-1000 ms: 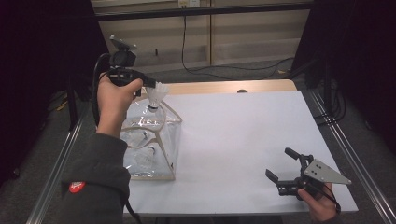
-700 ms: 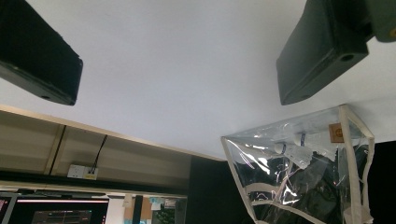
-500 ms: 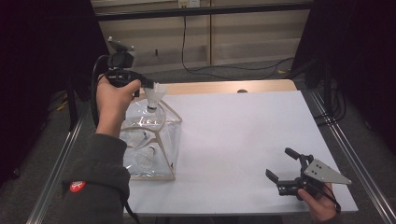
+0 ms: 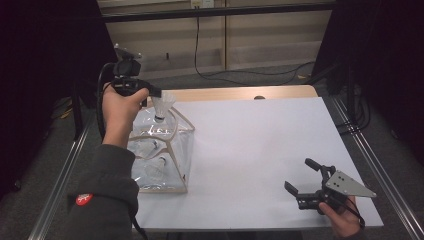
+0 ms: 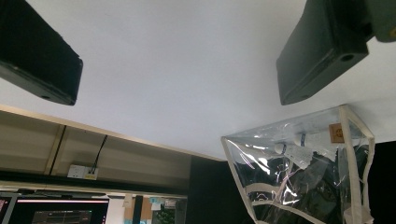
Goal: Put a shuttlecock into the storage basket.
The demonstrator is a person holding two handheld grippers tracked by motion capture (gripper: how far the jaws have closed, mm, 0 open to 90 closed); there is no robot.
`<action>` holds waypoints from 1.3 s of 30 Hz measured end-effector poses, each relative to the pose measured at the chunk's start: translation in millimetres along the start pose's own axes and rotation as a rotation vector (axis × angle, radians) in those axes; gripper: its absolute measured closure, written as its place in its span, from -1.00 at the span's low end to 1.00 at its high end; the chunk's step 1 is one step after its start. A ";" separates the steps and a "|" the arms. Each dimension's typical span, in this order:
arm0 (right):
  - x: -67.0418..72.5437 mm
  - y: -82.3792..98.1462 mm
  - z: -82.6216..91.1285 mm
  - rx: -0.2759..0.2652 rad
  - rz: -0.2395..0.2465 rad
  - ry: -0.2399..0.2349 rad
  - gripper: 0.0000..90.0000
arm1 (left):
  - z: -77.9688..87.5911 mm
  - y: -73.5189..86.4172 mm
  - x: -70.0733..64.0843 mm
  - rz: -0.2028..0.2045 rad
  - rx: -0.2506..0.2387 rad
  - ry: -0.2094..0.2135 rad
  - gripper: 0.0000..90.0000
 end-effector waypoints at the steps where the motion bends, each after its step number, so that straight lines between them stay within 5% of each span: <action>1: 0.0 0.0 0.0 0.001 0.000 0.000 -0.99 | -0.1 0.3 0.8 0.000 0.003 -0.001 1.00; 39: 0.1 0.7 -0.7 0.004 0.004 0.000 -0.99 | -15.1 8.4 21.9 0.008 0.013 -0.044 1.00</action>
Point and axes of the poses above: each handheld gripper's, and its own axes: z roughly backward along the jaws, y roughly out of its underside, x roughly to its left, the point moved 3 cm from there along -z, roughly forward along the jaws, and after that the axes turned 12 degrees about -y, right-handed, at the moved point
